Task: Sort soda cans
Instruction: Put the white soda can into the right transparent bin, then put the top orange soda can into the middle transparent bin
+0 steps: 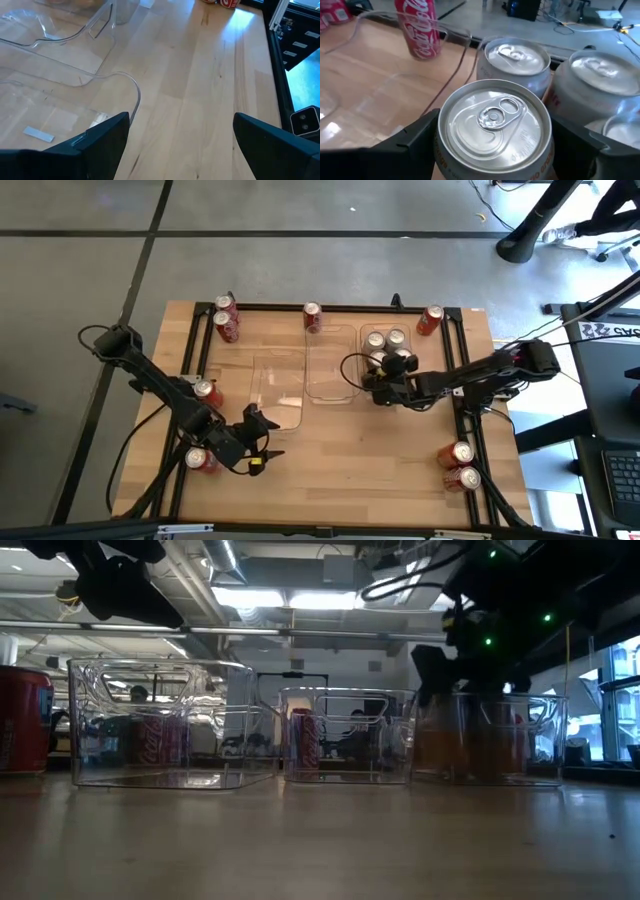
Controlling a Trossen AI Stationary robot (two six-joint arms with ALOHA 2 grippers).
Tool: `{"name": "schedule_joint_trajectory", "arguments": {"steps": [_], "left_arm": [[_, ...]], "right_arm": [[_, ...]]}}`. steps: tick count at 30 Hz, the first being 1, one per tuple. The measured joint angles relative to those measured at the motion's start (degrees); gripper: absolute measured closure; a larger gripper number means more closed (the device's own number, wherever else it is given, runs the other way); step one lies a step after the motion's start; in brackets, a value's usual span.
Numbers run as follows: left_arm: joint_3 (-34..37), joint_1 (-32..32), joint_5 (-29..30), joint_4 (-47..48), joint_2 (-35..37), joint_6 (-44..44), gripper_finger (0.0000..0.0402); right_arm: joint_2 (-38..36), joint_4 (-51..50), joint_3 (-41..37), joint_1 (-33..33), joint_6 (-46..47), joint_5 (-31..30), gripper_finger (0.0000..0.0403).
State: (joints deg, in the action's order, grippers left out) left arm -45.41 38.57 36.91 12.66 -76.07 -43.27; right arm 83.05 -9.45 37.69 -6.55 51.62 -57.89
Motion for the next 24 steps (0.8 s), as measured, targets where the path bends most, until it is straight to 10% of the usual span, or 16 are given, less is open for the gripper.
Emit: {"name": "schedule_joint_trajectory", "arguments": {"steps": [11, 24], "left_arm": [[0.0, -0.2, 0.0, 0.0, 0.0, -0.1, 0.0057], [0.0, -0.3, 0.0, 0.3, 0.0, 0.0, 0.0057]], "right_arm": [[0.7, 0.7, 0.1, -0.2, 0.4, 1.4, 0.0013], [-8.8, -8.9, 9.4, -0.2, -12.0, 6.8, 0.0020]]}}
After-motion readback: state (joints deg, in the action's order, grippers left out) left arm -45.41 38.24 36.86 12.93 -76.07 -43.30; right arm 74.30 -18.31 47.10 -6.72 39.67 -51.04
